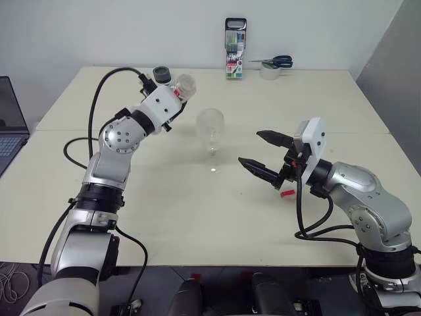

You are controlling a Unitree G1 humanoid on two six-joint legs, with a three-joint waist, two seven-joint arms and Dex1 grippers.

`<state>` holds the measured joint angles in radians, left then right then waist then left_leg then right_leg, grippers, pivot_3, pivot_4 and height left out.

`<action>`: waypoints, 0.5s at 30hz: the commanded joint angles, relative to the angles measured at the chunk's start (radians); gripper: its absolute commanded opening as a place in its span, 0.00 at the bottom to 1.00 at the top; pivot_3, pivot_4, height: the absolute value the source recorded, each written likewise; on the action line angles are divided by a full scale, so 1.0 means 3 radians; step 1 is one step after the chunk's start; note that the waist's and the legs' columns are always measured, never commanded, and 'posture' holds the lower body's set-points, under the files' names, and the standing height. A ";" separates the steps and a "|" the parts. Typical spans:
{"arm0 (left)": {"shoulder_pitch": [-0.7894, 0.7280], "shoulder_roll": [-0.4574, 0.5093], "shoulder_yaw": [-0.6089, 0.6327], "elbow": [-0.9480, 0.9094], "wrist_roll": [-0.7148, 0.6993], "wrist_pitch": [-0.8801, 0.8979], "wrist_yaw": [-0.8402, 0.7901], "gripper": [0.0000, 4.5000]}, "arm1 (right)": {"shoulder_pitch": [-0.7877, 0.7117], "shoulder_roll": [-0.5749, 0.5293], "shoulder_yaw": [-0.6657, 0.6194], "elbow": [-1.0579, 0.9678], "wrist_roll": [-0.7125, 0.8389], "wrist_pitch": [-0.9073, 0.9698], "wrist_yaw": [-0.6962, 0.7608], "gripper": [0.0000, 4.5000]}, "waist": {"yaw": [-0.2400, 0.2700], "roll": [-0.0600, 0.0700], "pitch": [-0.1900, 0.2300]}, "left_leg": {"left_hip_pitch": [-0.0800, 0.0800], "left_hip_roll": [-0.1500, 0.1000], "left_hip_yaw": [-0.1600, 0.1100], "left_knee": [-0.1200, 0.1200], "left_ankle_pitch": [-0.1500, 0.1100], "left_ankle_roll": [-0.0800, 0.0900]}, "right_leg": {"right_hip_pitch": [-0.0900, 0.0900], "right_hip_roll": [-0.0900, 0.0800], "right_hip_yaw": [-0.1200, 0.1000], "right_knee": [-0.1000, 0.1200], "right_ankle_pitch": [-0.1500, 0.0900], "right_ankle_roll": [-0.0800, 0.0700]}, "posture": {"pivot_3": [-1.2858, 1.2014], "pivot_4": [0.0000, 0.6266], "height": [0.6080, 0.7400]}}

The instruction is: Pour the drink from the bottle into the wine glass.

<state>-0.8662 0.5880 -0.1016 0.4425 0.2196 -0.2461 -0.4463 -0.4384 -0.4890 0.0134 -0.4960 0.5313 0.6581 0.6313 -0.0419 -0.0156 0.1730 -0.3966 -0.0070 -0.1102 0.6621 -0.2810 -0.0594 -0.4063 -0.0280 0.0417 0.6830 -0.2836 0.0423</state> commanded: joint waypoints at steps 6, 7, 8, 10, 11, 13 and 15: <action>-0.0261 0.0143 -0.0156 0.0321 0.0404 -0.0768 0.0232 0.38 | -0.0127 0.0058 -0.0023 -0.0054 -0.0008 -0.0070 -0.0084 1.00 | 0.0002 0.0000 0.0000 | -0.0001 -0.0001 -0.0001 0.0000 0.0000 0.0000 | 0.0000 0.0000 -0.0001 0.0000 0.0000 0.0000 | 0.52 0.24 1.00; -0.0286 0.0157 -0.0162 0.0374 0.0449 -0.0832 0.0269 0.38 | -0.0131 0.0060 -0.0025 -0.0053 -0.0005 -0.0066 -0.0093 1.00 | 0.0002 0.0000 0.0000 | -0.0001 -0.0001 -0.0001 0.0001 0.0000 0.0000 | 0.0000 0.0000 -0.0001 0.0000 0.0000 0.0000 | 0.52 0.24 1.00; -0.0311 0.0169 -0.0171 0.0426 0.0487 -0.0892 0.0298 0.38 | -0.0135 0.0061 -0.0025 -0.0051 -0.0004 -0.0064 -0.0101 1.00 | 0.0002 0.0000 0.0000 | -0.0002 -0.0001 -0.0001 0.0001 0.0000 0.0000 | 0.0000 0.0000 -0.0001 0.0000 0.0000 0.0000 | 0.52 0.24 1.00; -0.0351 0.0198 -0.0197 0.0517 0.0574 -0.1010 0.0364 0.38 | -0.0139 0.0067 -0.0025 -0.0051 -0.0001 -0.0068 -0.0113 1.00 | 0.0001 0.0000 0.0000 | -0.0002 -0.0001 -0.0001 0.0001 0.0000 0.0000 | -0.0001 0.0000 -0.0002 0.0000 0.0000 0.0000 | 0.52 0.24 1.00; -0.0371 0.0216 -0.0216 0.0558 0.0627 -0.1075 0.0404 0.38 | -0.0139 0.0069 -0.0025 -0.0050 0.0001 -0.0070 -0.0116 1.00 | 0.0001 0.0000 0.0000 | -0.0002 -0.0001 -0.0001 0.0000 0.0000 0.0000 | -0.0001 0.0000 -0.0002 0.0000 0.0000 0.0000 | 0.52 0.24 1.00; -0.0406 0.0248 -0.0252 0.0626 0.0731 -0.1190 0.0481 0.38 | -0.0133 0.0066 -0.0022 -0.0049 -0.0001 -0.0077 -0.0111 1.00 | 0.0001 0.0000 0.0000 | -0.0002 -0.0001 -0.0001 0.0000 0.0000 0.0000 | -0.0001 0.0000 -0.0001 0.0000 0.0000 0.0000 | 0.52 0.24 1.00; -0.0442 0.0297 -0.0301 0.0693 0.0868 -0.1323 0.0582 0.38 | -0.0115 0.0057 -0.0014 -0.0044 -0.0011 -0.0093 -0.0096 1.00 | 0.0001 0.0000 0.0000 | -0.0002 -0.0001 -0.0001 0.0000 0.0000 0.0000 | -0.0001 0.0000 -0.0001 0.0001 0.0000 0.0000 | 0.52 0.24 1.00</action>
<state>-0.9590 0.6577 -0.1904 0.6539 0.4562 -0.6030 -0.3076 -0.4571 -0.4687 0.0211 -0.4945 0.5287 0.6528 0.6036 -0.0415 -0.0157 0.1730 -0.3971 -0.0074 -0.1106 0.6622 -0.2811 -0.0594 -0.4066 -0.0281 0.0413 0.6831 -0.2836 0.0424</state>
